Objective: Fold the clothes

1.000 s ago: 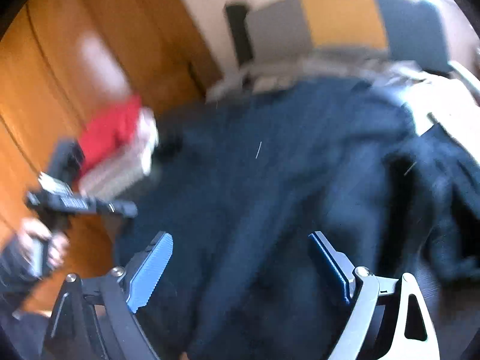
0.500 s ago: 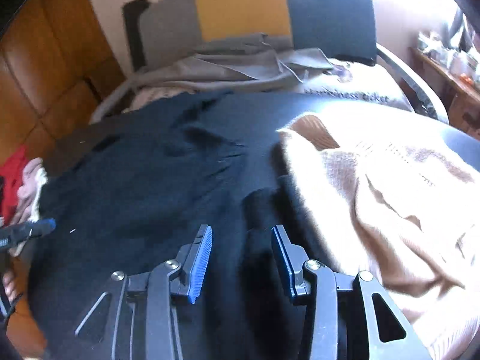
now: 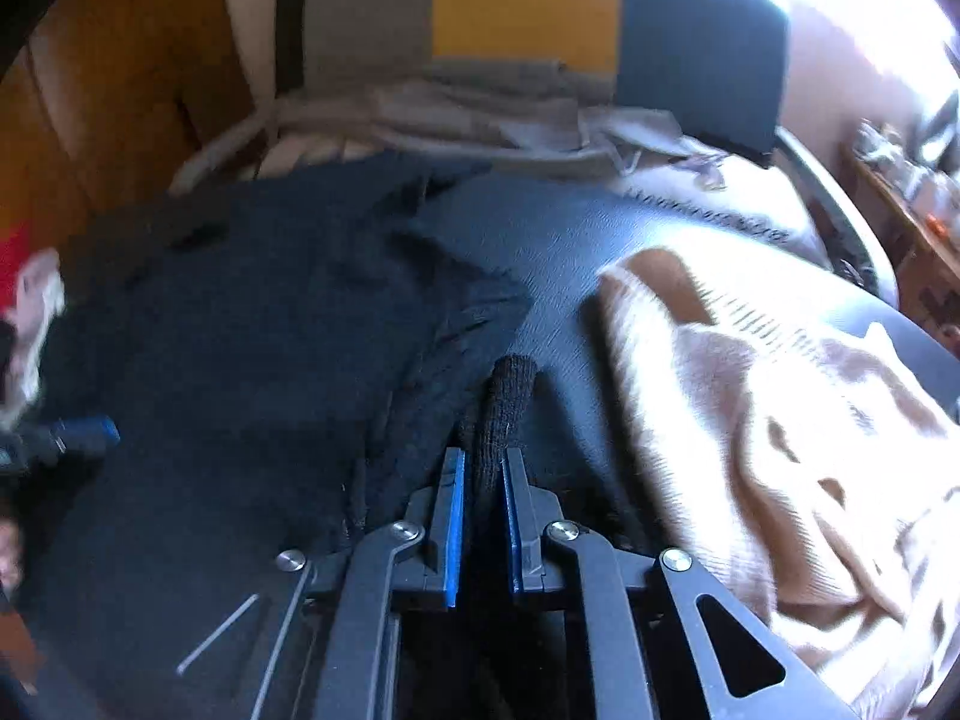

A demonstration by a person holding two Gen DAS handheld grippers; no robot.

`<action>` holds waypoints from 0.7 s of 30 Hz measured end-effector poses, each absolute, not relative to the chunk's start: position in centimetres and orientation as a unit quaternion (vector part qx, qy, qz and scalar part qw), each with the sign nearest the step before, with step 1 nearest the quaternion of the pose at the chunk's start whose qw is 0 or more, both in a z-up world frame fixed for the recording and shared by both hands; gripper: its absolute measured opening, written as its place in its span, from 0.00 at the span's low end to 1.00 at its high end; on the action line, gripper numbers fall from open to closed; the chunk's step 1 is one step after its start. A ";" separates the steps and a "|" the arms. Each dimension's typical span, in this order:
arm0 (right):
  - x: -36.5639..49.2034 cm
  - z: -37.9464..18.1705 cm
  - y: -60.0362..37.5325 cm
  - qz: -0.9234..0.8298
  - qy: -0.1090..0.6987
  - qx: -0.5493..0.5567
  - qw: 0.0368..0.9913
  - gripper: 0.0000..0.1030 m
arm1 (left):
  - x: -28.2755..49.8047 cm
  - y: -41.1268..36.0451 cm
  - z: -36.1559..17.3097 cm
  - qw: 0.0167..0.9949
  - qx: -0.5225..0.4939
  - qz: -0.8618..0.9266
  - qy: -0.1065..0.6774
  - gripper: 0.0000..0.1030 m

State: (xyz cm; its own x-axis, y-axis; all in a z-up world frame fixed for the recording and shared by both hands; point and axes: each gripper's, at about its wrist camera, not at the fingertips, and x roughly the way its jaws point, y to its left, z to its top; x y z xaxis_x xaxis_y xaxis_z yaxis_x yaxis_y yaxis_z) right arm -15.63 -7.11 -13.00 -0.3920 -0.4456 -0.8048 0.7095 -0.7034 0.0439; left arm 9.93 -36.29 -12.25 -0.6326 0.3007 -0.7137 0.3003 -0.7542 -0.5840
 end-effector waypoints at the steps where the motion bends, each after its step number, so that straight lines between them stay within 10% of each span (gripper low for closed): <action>1: -15.6 -12.1 -6.5 -0.827 0.145 0.417 0.348 0.11 | 10.1 -36.3 -12.3 0.001 -0.427 0.833 -0.352 0.17; 21: -21.0 -1.5 13.8 -0.947 0.081 0.304 0.062 0.08 | 9.7 -35.7 -12.8 0.005 -0.413 0.839 -0.354 0.17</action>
